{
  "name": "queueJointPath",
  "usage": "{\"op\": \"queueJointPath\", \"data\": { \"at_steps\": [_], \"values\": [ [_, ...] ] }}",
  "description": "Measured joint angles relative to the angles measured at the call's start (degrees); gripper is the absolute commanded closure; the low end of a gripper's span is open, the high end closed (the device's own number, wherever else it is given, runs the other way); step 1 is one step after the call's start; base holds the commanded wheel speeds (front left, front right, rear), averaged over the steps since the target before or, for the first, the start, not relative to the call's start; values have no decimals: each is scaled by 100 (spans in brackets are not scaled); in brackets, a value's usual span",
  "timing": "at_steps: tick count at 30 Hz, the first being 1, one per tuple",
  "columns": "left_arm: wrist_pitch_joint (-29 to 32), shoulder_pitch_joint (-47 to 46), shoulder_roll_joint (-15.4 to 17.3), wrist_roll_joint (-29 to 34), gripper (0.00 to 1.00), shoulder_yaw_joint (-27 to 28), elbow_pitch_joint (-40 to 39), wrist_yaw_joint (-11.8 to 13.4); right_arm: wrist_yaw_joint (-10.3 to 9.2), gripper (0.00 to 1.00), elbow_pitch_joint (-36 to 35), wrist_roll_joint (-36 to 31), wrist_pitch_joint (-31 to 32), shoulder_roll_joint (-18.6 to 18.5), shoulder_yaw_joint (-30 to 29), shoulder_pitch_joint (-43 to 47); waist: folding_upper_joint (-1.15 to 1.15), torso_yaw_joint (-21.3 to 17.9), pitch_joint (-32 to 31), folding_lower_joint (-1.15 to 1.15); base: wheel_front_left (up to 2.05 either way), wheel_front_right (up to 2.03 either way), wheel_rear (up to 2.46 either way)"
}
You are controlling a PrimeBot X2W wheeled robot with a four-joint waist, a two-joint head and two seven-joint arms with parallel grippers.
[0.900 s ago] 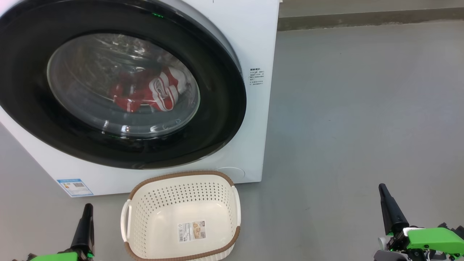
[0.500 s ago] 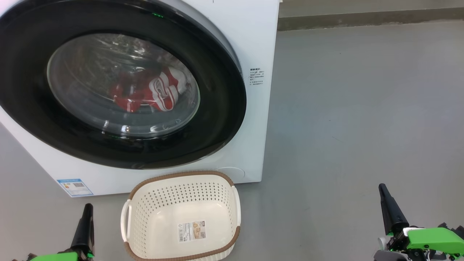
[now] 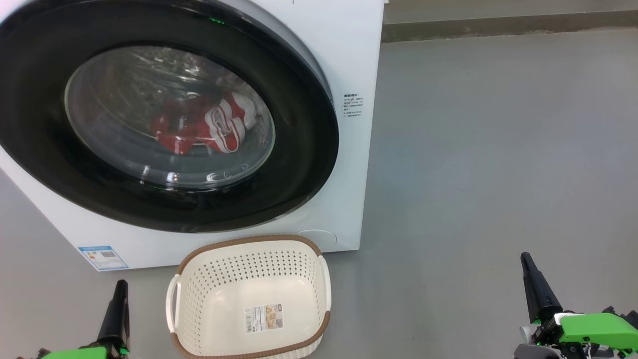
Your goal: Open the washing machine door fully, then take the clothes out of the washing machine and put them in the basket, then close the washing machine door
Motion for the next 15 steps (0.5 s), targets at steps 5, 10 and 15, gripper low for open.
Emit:
{"op": "queueJointPath", "data": {
  "at_steps": [5, 10, 15],
  "values": [
    [0, 0, 0, 0, 100, 0, 0, 0, -1, 100, 0, 0, 0, 0, 0, 0, 0, 0, 0, 0, 0, 0, 0],
    [0, 0, 0, 0, 100, 0, 0, 0, 0, 100, 0, 0, 0, 0, 0, 0, 0, 0, 0, 0, 0, 0, 0],
    [0, 0, 0, 0, 100, 0, 0, 0, 0, 100, 0, 0, 0, 0, 0, 0, 0, 0, 0, 0, 0, 0, 0]
  ]
}}
